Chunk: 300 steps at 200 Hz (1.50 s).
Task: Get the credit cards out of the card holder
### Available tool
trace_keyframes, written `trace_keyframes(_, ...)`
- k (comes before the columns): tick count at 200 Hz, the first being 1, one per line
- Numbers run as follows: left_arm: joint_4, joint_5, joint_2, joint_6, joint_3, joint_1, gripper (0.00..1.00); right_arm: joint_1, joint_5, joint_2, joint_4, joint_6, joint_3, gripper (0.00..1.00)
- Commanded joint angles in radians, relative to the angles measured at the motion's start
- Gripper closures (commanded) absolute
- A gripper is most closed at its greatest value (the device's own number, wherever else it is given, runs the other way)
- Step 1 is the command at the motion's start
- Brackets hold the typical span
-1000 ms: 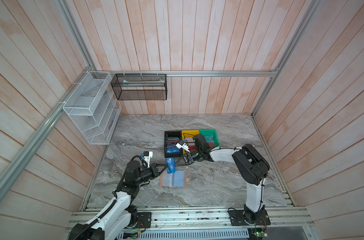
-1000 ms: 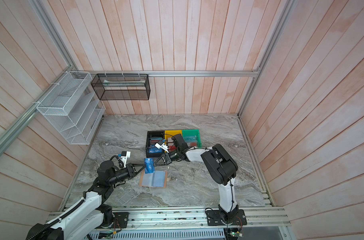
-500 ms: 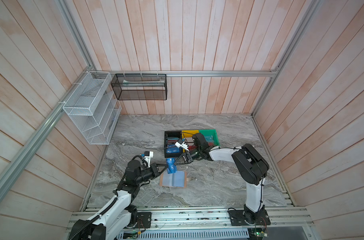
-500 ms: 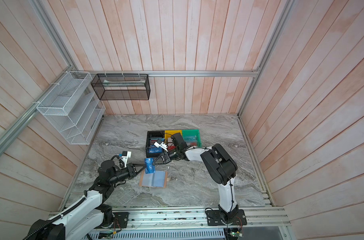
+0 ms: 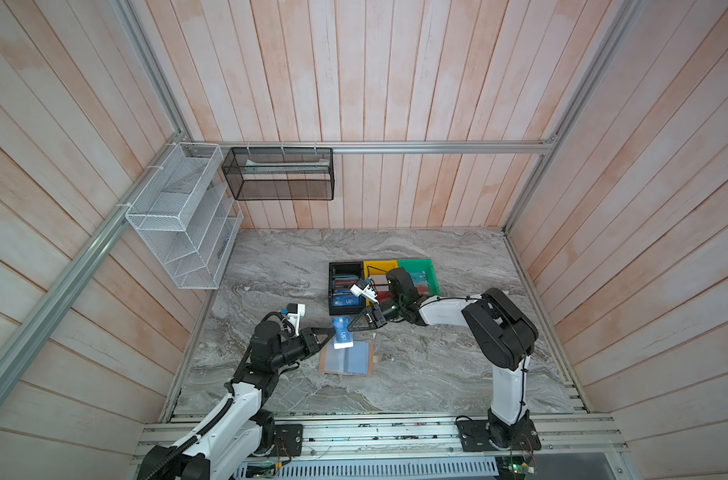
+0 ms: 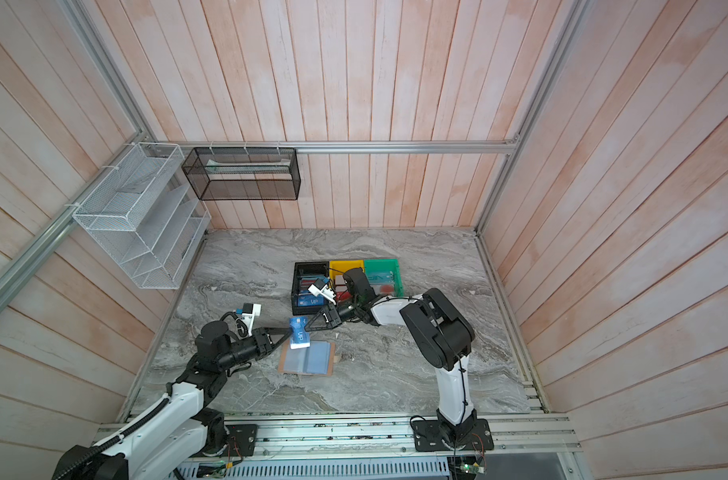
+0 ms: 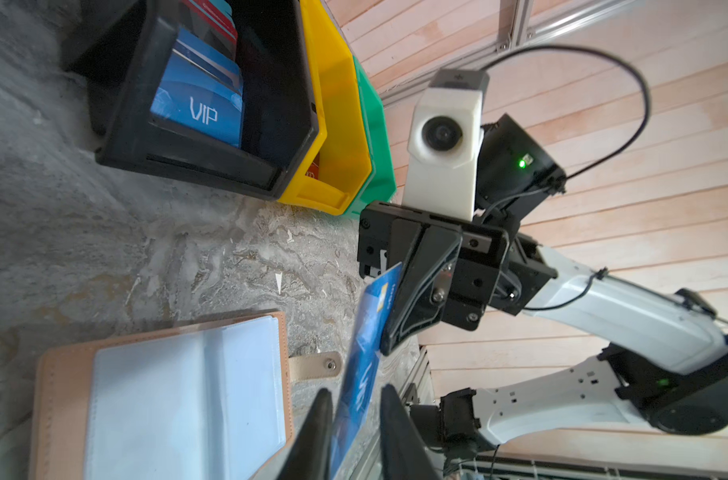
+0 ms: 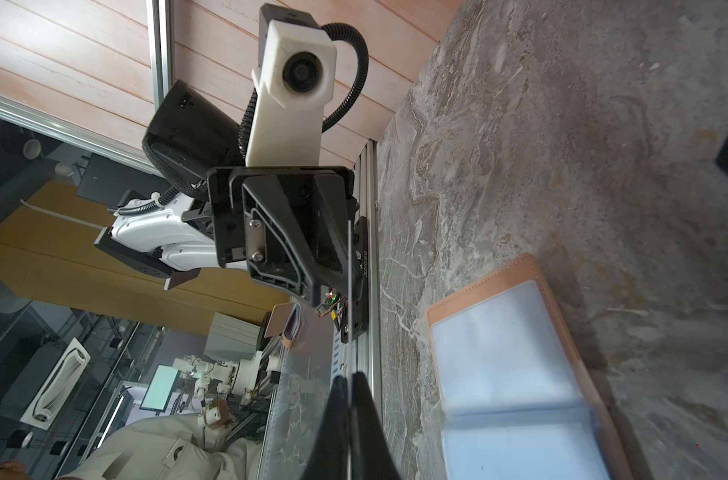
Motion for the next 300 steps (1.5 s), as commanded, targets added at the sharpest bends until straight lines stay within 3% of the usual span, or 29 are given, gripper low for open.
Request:
trace_keyframes(1,-0.052,-0.03,-0.038,0.028,0.025,0.002,0.68,-0.005,0.008,-0.049,0.142,0.101,-0.026,1.0)
trace_keyframes(54,-0.076,-0.042,-0.069,0.027,0.021,0.002,0.67,-0.026,0.056,-0.103,0.244,0.203,-0.038,1.0)
trace_keyframes(68,-0.076,-0.04,-0.063,0.027,0.02,0.002,0.67,-0.032,0.009,-0.1,0.159,0.151,0.009,1.0)
trace_keyframes(79,-0.076,-0.035,-0.057,0.027,0.022,0.002,0.67,-0.039,-0.015,-0.098,-0.06,-0.008,0.084,1.0)
trace_keyframes(113,-0.081,-0.024,-0.045,0.034,0.029,0.003,0.67,-0.069,-0.011,0.01,-1.033,-0.698,0.497,1.0)
trace_keyframes(134,-0.079,-0.027,-0.041,0.034,0.024,0.003,0.67,-0.076,0.104,0.118,-1.397,-0.926,0.752,1.0)
trace_keyframes(159,-0.081,-0.023,-0.031,0.039,0.022,0.005,0.67,-0.076,0.167,0.175,-1.47,-0.94,0.893,1.0)
trace_keyframes(207,-0.095,-0.017,0.004,0.056,0.033,0.006,0.67,-0.07,0.414,0.318,-1.704,-0.979,1.3,1.0)
trace_keyframes(251,-0.101,-0.02,0.044,0.069,0.038,0.006,0.67,-0.065,0.657,0.324,-1.713,-1.039,1.407,1.0)
trace_keyframes(300,-0.081,-0.007,0.11,0.074,0.047,0.006,0.67,-0.024,0.806,0.277,-1.715,-1.17,1.395,1.0)
